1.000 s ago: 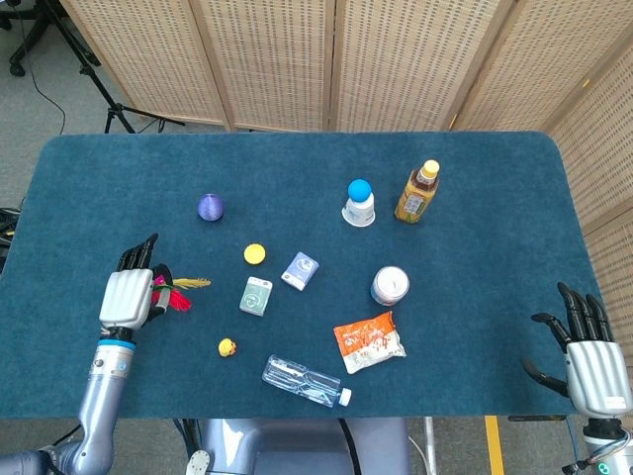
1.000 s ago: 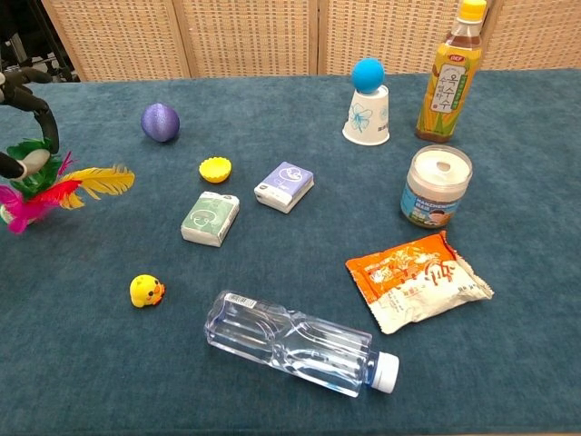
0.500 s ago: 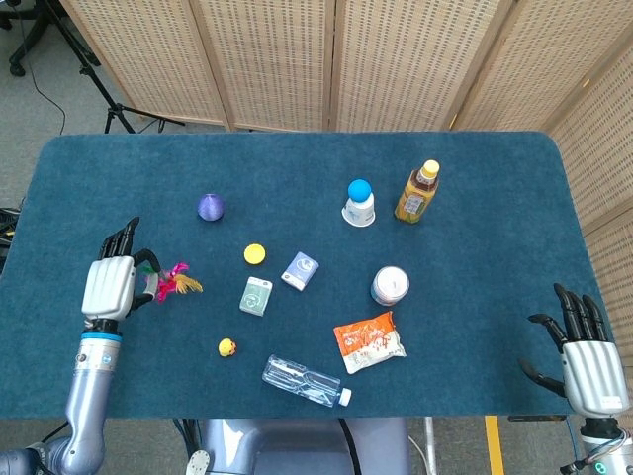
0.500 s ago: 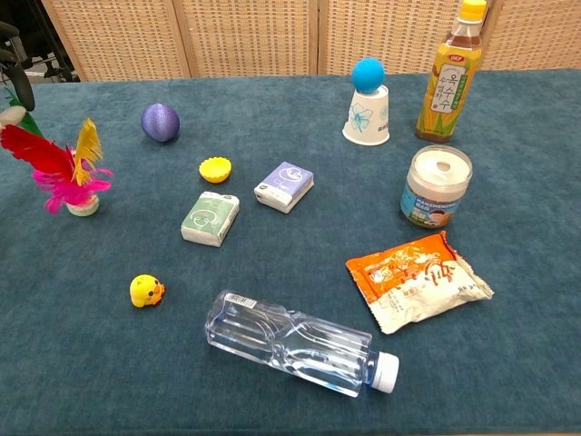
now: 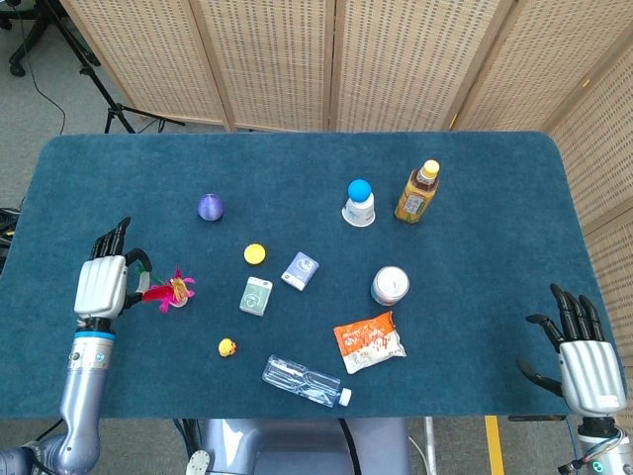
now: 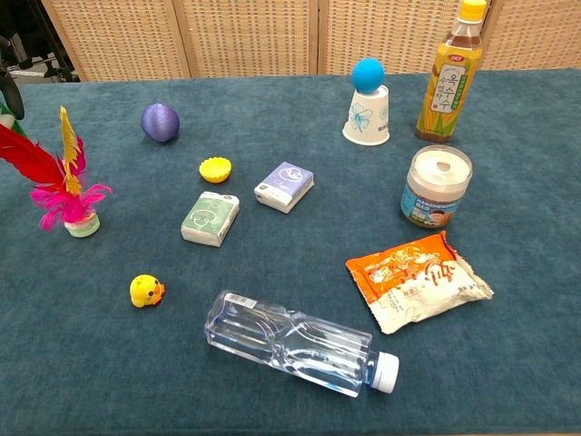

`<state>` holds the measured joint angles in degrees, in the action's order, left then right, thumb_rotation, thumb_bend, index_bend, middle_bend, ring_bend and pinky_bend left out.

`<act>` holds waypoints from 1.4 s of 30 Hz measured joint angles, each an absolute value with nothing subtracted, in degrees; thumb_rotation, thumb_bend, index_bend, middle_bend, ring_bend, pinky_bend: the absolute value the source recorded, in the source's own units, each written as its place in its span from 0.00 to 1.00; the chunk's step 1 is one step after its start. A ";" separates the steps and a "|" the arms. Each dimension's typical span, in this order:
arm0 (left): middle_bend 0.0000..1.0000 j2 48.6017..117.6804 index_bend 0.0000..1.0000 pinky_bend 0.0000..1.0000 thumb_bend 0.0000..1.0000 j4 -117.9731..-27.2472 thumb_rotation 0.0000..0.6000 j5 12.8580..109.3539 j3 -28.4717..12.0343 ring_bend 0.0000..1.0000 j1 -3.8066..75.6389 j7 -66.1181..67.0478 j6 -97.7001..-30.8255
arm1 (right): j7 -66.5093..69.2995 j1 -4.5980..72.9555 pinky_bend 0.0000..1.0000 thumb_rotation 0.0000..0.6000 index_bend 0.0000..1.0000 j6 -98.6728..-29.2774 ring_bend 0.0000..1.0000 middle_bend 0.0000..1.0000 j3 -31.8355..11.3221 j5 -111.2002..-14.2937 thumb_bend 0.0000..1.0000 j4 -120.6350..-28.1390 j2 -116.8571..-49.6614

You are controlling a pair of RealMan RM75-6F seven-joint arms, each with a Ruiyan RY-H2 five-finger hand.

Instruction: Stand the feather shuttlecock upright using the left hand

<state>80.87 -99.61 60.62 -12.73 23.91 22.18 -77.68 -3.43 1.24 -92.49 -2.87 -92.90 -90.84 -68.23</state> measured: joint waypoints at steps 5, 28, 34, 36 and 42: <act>0.00 80.88 0.60 0.11 0.47 -99.49 1.00 60.91 -12.52 0.08 23.88 22.50 -77.77 | -3.47 1.24 0.00 1.00 0.31 -92.54 0.00 0.00 -2.87 -92.93 0.21 -90.84 -68.26; 0.00 79.71 0.42 0.11 0.26 -100.50 1.00 68.38 -11.47 0.07 22.23 18.23 -80.75 | -2.76 1.04 0.00 1.00 0.31 -94.52 0.00 0.00 -3.24 -94.05 0.21 -89.90 -69.10; 0.00 78.75 0.39 0.11 0.23 -101.35 1.00 70.73 -10.91 0.07 21.09 16.59 -82.21 | -2.76 0.99 0.00 1.00 0.31 -94.91 0.00 0.00 -3.21 -94.46 0.21 -89.73 -69.27; 0.00 78.31 0.38 0.11 0.19 -101.45 1.00 71.36 -10.79 0.07 20.55 15.73 -82.82 | -2.77 0.97 0.00 1.00 0.31 -94.98 0.00 0.00 -3.17 -94.56 0.21 -89.73 -69.30; 0.00 76.90 0.35 0.11 0.01 -101.12 1.00 72.38 -10.68 0.07 18.92 11.88 -83.91 | -2.85 1.00 0.00 1.00 0.31 -94.97 0.00 0.00 -3.14 -94.64 0.21 -89.60 -69.45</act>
<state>76.90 -101.12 72.38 -10.68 18.92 11.88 -83.91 -2.85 1.00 -94.97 -3.14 -94.64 -89.60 -69.45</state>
